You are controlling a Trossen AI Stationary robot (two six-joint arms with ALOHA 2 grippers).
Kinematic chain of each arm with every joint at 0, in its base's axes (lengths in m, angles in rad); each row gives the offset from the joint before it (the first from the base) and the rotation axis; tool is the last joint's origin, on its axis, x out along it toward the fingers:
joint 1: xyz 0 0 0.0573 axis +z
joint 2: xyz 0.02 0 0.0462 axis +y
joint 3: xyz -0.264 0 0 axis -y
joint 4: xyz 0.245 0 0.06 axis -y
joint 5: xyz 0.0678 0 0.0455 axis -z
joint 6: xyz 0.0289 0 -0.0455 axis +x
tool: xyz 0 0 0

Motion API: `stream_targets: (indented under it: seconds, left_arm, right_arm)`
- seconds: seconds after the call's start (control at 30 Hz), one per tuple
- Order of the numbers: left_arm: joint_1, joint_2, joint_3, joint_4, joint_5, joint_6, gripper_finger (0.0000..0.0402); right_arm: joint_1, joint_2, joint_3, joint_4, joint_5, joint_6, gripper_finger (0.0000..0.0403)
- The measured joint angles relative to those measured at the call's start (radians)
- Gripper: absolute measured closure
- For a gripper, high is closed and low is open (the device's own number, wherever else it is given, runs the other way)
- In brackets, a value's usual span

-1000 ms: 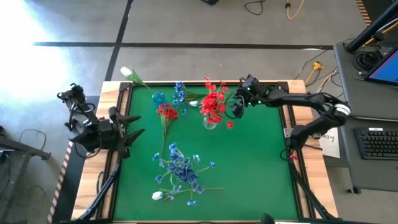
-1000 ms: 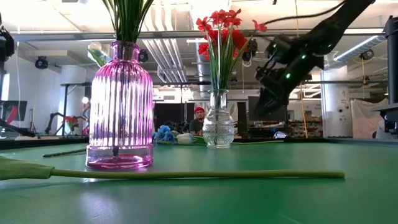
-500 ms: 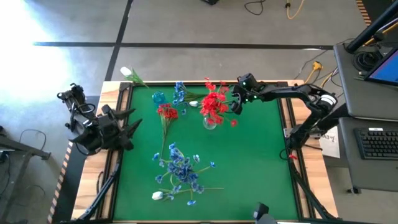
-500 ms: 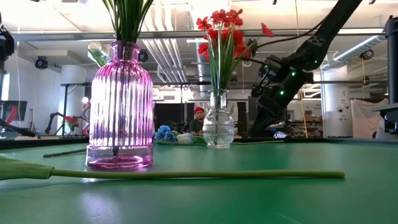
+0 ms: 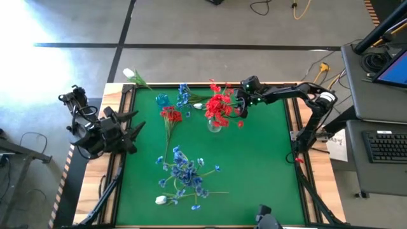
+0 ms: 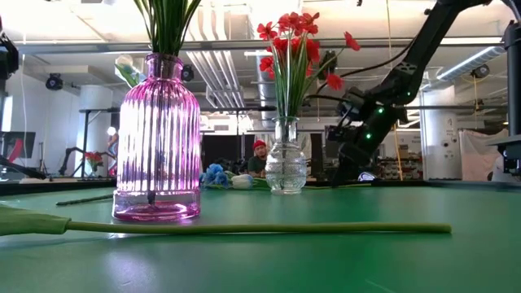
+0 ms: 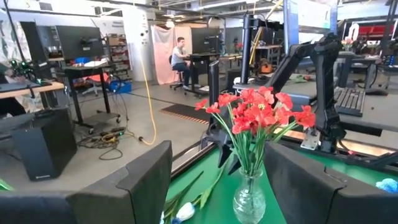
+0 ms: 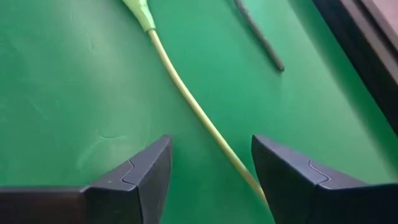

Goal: Sort flowers into vase by color
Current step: Put the top white flower into the blue vase

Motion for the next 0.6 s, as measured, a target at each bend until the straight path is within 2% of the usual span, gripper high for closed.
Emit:
stream_targets:
  seconds: [0.17,0.4,0.6]
  left_arm:
    - [0.0,-0.002,0.0,0.0,0.0,0.027,0.0164]
    - [0.0,-0.002,0.0,0.001,0.0,0.036,0.0164]
    - [0.0,-0.001,0.0,0.002,0.0,0.032,0.0164]
  right_arm:
    - [0.001,0.018,0.001,-0.013,0.004,-0.017,0.0239]
    - [0.001,0.029,0.006,-0.068,0.037,-0.018,0.0378]
    - [0.004,-0.065,-0.002,-0.21,0.046,0.125,0.0392]
